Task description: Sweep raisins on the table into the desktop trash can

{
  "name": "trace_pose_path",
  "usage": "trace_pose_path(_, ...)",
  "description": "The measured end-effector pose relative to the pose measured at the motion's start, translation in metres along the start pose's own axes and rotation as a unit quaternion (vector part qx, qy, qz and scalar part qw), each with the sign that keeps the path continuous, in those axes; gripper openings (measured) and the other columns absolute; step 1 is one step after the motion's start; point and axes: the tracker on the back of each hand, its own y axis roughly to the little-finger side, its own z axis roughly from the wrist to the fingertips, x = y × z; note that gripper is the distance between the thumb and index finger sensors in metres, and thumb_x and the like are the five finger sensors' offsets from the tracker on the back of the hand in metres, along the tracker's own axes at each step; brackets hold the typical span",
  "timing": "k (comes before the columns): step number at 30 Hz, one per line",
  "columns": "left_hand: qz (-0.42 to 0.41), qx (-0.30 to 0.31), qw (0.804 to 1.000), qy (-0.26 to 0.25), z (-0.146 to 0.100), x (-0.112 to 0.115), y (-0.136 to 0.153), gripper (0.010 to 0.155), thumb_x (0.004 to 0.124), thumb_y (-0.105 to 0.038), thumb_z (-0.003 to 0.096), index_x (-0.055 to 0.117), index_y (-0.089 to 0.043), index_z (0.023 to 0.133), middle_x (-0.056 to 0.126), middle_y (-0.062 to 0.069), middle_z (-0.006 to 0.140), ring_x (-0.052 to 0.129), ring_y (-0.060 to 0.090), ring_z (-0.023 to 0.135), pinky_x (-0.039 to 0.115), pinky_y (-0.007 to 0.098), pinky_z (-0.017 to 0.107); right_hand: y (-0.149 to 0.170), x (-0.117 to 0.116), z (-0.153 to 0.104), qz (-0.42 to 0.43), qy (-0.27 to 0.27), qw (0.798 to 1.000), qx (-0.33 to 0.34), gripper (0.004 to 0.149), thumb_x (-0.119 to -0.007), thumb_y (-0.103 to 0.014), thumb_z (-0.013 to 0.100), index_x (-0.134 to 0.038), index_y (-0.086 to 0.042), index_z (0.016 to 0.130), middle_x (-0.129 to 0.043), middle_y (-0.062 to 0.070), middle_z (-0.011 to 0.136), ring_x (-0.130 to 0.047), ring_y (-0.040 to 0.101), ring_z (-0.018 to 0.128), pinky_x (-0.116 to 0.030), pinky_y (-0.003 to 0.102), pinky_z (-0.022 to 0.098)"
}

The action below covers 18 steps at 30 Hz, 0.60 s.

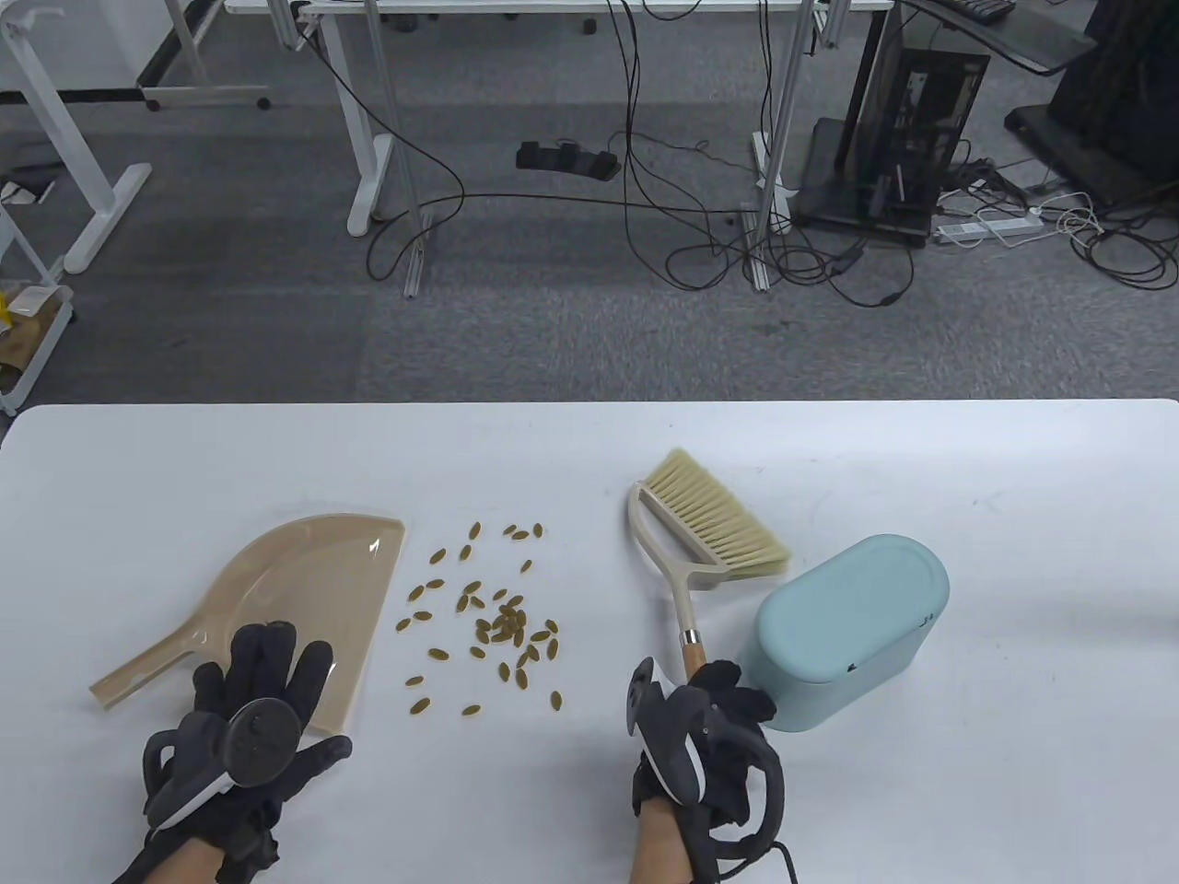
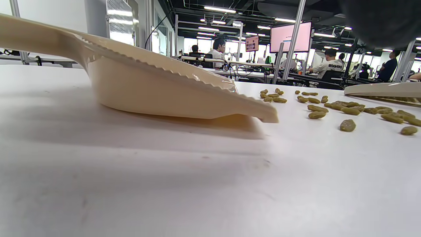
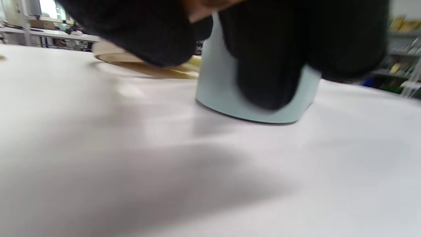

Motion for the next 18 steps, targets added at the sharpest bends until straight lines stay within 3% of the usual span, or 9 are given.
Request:
trace_pose_path(1,0.001,-0.001,1.0,0.001,0.0,0.0,0.0,0.091,0.068,-0.068,0.0446,0.019,-0.035,0.114,-0.007,0.002,0.119,-0.008,0.034,0.115,0.013,0.072,0.078,0.001,0.006,-0.002,0.021,0.009,1.0,0.014,0.071,-0.08,-0.03,0.049,-0.048,-0.011,0.11,-0.086,0.018,0.079,-0.1,0.012,0.034,-0.089,0.036,0.028)
trace_pose_path(3,-0.002,-0.002,1.0,0.0,-0.001,-0.001,0.0,0.091,0.068,-0.068,0.0447,0.019,-0.035,0.114,-0.007,0.002,0.119,-0.008,0.034,0.115,0.013,0.071,0.078,0.002,0.022,-0.006,0.066,0.071,0.994,0.056,0.075,-0.084,-0.028,0.045,-0.05,-0.01,0.109,-0.093,0.013,0.069,-0.099,0.01,0.022,-0.088,0.033,0.018)
trace_pose_path(5,-0.005,-0.004,1.0,-0.004,-0.001,-0.002,0.001,0.091,0.068,-0.067,0.0447,0.019,-0.034,0.114,-0.007,0.002,0.119,-0.007,0.034,0.115,0.014,0.071,0.078,0.008,0.037,-0.009,0.111,0.043,0.99,0.076,0.075,-0.083,-0.029,0.046,-0.048,-0.011,0.11,-0.091,0.012,0.071,-0.098,0.009,0.022,-0.088,0.032,0.018)
trace_pose_path(7,-0.007,-0.006,1.0,-0.004,-0.001,-0.002,0.002,0.091,0.068,-0.068,0.0446,0.019,-0.034,0.114,-0.007,0.002,0.119,-0.007,0.034,0.115,0.013,0.071,0.078,0.015,0.05,-0.014,0.221,0.037,0.968,0.116,0.075,-0.083,-0.028,0.045,-0.049,-0.01,0.11,-0.091,0.014,0.074,-0.099,0.009,0.022,-0.088,0.032,0.017)
trace_pose_path(9,-0.01,-0.008,1.0,-0.005,0.0,-0.002,0.003,0.091,0.068,-0.067,0.0447,0.019,-0.034,0.114,-0.007,0.002,0.119,-0.008,0.034,0.115,0.013,0.071,0.078,0.02,0.059,-0.018,0.345,0.003,0.926,0.156,0.076,-0.084,-0.027,0.045,-0.048,-0.009,0.11,-0.086,0.018,0.081,-0.099,0.01,0.021,-0.087,0.033,0.016)
trace_pose_path(10,-0.009,-0.011,1.0,-0.005,0.0,-0.002,0.004,0.09,0.068,-0.066,0.0449,0.02,-0.034,0.114,-0.007,0.001,0.119,-0.008,0.033,0.115,0.012,0.071,0.078,0.021,0.062,-0.019,0.401,-0.026,0.897,0.184,0.076,-0.083,-0.027,0.046,-0.046,-0.008,0.11,-0.081,0.021,0.086,-0.099,0.011,0.022,-0.087,0.033,0.017)
trace_pose_path(13,0.002,-0.016,1.0,-0.001,0.0,0.0,0.005,0.09,0.068,-0.066,0.0447,0.02,-0.034,0.114,-0.007,0.001,0.119,-0.009,0.033,0.115,0.011,0.071,0.078,0.024,0.06,-0.021,0.588,-0.185,0.753,0.228,0.077,-0.082,-0.026,0.048,-0.042,-0.006,0.112,-0.076,0.025,0.09,-0.099,0.012,0.025,-0.087,0.034,0.018)
trace_pose_path(15,0.0,-0.018,1.0,0.0,0.001,0.001,0.005,0.091,0.068,-0.066,0.0445,0.017,-0.036,0.113,-0.009,0.0,0.118,-0.01,0.032,0.115,0.011,0.071,0.079,0.022,0.052,-0.022,0.648,-0.271,0.666,0.251,0.078,-0.081,-0.026,0.05,-0.04,-0.004,0.112,-0.077,0.026,0.09,-0.099,0.012,0.025,-0.087,0.033,0.019)
trace_pose_path(18,-0.007,-0.016,1.0,-0.011,0.0,-0.001,0.006,0.093,0.067,-0.067,0.0446,0.006,-0.039,0.109,-0.013,-0.001,0.117,-0.011,0.031,0.114,0.01,0.071,0.079,0.012,0.035,-0.026,0.67,-0.376,0.574,0.284,0.078,-0.078,-0.026,0.054,-0.032,-0.002,0.113,-0.073,0.027,0.091,-0.098,0.011,0.029,-0.087,0.032,0.022)
